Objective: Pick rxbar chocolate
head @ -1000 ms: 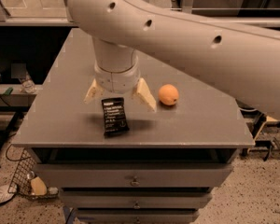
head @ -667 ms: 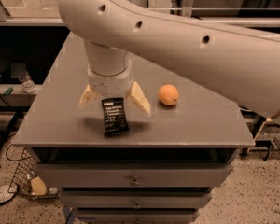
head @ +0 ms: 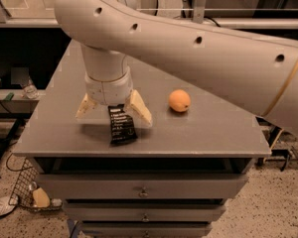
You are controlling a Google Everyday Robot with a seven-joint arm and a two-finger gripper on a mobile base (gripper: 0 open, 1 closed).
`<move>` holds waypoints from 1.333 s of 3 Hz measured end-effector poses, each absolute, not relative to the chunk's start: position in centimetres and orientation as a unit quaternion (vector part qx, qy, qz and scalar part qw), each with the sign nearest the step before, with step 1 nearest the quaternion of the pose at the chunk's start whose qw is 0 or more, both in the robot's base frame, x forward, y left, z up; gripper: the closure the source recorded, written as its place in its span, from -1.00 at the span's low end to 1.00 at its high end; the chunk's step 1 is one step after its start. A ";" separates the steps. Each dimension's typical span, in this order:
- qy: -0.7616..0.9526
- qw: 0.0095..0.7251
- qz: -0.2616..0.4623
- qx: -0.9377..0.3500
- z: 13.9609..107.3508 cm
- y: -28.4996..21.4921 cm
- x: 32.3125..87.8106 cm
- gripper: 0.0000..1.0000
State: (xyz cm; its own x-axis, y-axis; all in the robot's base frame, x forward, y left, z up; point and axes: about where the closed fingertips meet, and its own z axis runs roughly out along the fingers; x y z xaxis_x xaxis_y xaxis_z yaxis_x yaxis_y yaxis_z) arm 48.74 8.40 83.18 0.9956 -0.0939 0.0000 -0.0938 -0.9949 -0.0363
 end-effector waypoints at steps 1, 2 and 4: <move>0.050 0.026 0.017 -0.998 82.4 8.5 49.4 -1.00; 0.058 0.032 0.031 -0.997 81.7 8.2 50.3 -1.00; 0.067 0.039 0.043 -0.996 80.9 7.4 51.1 -0.19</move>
Offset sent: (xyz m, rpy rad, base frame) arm 0.0256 -0.0121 -0.0248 0.0303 0.1104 -0.0407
